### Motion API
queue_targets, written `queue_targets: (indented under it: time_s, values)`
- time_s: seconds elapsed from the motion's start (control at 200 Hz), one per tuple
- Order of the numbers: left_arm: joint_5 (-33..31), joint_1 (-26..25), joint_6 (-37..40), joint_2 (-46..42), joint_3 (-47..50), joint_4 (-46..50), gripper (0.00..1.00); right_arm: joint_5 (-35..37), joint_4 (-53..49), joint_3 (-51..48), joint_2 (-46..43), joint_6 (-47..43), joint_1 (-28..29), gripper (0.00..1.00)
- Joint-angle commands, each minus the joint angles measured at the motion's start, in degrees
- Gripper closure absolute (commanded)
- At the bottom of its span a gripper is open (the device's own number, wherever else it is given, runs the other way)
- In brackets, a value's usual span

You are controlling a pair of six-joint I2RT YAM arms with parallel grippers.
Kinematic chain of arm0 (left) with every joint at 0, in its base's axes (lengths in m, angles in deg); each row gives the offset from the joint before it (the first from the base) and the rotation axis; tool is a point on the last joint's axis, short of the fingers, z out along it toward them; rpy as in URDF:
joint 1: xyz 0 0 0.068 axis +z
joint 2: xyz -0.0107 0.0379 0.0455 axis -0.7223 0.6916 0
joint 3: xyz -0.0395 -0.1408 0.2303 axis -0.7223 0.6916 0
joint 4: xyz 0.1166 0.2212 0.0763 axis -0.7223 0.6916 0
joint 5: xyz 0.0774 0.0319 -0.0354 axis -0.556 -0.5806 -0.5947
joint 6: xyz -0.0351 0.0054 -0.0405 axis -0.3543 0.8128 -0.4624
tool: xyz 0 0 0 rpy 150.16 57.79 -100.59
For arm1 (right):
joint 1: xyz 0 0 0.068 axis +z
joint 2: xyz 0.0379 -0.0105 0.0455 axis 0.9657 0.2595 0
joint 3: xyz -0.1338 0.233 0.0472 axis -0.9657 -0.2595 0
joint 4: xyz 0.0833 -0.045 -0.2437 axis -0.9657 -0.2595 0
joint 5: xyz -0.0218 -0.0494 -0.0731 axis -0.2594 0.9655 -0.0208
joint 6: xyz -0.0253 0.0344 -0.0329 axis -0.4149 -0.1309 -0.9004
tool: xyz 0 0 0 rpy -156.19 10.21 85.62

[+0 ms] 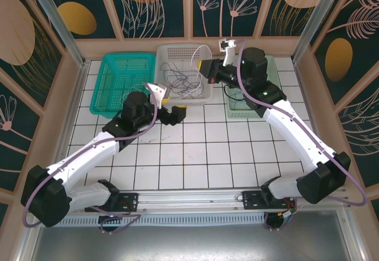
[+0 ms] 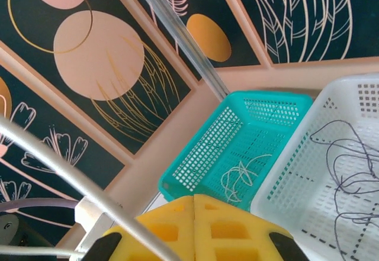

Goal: Untangle the cables

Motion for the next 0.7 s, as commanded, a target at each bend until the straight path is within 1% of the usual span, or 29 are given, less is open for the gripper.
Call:
queue_targets:
  time_s: [0.0,0.16,0.22,0.33,0.39,0.475,0.52,0.601,0.676,0.696]
  values:
    - [-2.09,-0.21,-0.09,-3.32,-0.23,-5.39,0.11,-1.45,-1.92,3.53,0.92,2.40,-0.22,1.00]
    - [-2.52,-0.13,-0.13,-7.18,1.27,-8.19,0.15,3.08,-4.82,4.97,1.85,3.26,-0.22,1.00]
    - [-2.04,-0.14,0.01,-7.27,0.95,-8.31,0.16,6.20,-6.22,5.53,2.43,3.80,-0.22,1.00]
    - [0.69,-0.14,0.05,-6.00,0.23,-8.11,0.18,12.61,-7.46,6.25,3.17,5.11,-0.23,1.00]
    - [1.57,-0.13,0.21,-5.38,0.23,-8.05,0.18,13.72,-7.61,6.75,3.64,5.33,-0.14,1.00]
    - [5.00,-0.18,0.75,-4.42,-0.04,-8.08,0.17,15.45,-8.61,8.06,4.60,5.48,0.12,1.00]
    - [4.22,-0.21,0.49,-3.89,-0.13,-8.09,0.17,15.32,-8.76,8.52,5.19,5.76,0.26,1.00]
    - [0.83,-0.18,0.81,-3.35,-0.67,-8.04,0.17,15.25,-9.07,9.33,6.27,5.70,0.83,1.00]
    - [0.46,-0.14,2.30,-2.22,-2.74,-7.32,0.17,15.80,-9.99,10.29,7.41,5.42,0.83,1.00]
    - [0.54,-0.20,2.74,-1.79,-3.39,-6.95,0.17,15.87,-10.08,10.51,7.72,5.42,1.86,1.00]
